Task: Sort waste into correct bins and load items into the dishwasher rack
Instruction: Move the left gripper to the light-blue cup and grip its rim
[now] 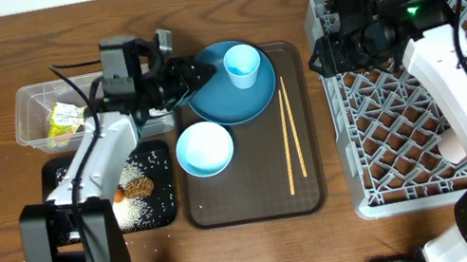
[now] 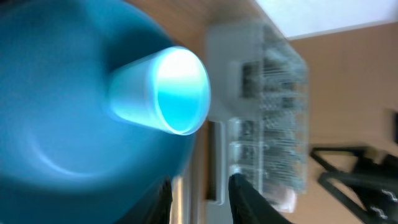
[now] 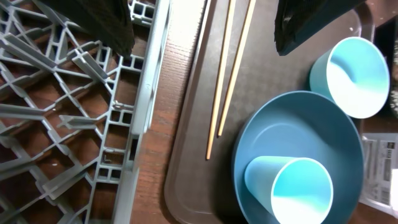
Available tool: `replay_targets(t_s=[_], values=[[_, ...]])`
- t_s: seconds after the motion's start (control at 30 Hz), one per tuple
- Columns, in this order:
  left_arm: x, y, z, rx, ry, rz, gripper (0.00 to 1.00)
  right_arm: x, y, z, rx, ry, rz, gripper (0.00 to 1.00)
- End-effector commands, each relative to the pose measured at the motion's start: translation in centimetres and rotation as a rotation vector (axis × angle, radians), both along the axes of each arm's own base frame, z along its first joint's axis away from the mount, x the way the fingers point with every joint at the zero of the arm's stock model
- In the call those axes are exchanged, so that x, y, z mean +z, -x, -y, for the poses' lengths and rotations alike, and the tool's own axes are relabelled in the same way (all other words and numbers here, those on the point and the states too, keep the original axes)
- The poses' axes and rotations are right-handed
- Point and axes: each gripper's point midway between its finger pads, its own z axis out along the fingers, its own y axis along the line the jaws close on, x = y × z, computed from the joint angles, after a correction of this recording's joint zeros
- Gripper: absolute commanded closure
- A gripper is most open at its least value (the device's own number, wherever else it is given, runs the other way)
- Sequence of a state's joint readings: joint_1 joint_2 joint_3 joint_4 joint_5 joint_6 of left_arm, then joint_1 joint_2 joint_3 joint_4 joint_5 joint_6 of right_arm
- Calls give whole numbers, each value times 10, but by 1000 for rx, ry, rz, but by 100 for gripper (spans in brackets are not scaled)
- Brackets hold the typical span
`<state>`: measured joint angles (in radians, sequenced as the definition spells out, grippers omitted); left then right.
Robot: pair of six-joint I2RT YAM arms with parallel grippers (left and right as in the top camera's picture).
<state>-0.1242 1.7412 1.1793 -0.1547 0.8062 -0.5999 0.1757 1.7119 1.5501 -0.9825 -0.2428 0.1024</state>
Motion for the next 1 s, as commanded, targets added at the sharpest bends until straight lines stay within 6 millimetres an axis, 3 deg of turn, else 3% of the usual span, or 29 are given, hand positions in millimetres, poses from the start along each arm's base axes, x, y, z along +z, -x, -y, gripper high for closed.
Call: replay_targets(t_s=[0.0, 0.1, 0.23, 0.37, 0.67, 0.8, 0.97], values=[[11, -33, -24, 131, -291, 122, 65, 4, 0, 0, -21, 26, 12, 35], [12, -33, -27, 166, -467, 138, 60, 3, 2, 1, -22, 31, 7, 34], [15, -29, -8, 167, -569, 175, 56, 3, 3, 1, -22, 32, 0, 31], [10, -32, -6, 214, -675, 206, 56, 0, 7, 3, -25, 45, -18, 31], [-18, -52, 17, 177, -624, 230, 56, -4, 11, 12, -44, 96, -35, 30], [-31, -53, 35, 117, -565, 221, 56, -4, 11, 13, -44, 96, -36, 29], [-44, -49, 41, 93, -566, 195, 56, -4, 12, 13, -44, 97, -40, 29]])
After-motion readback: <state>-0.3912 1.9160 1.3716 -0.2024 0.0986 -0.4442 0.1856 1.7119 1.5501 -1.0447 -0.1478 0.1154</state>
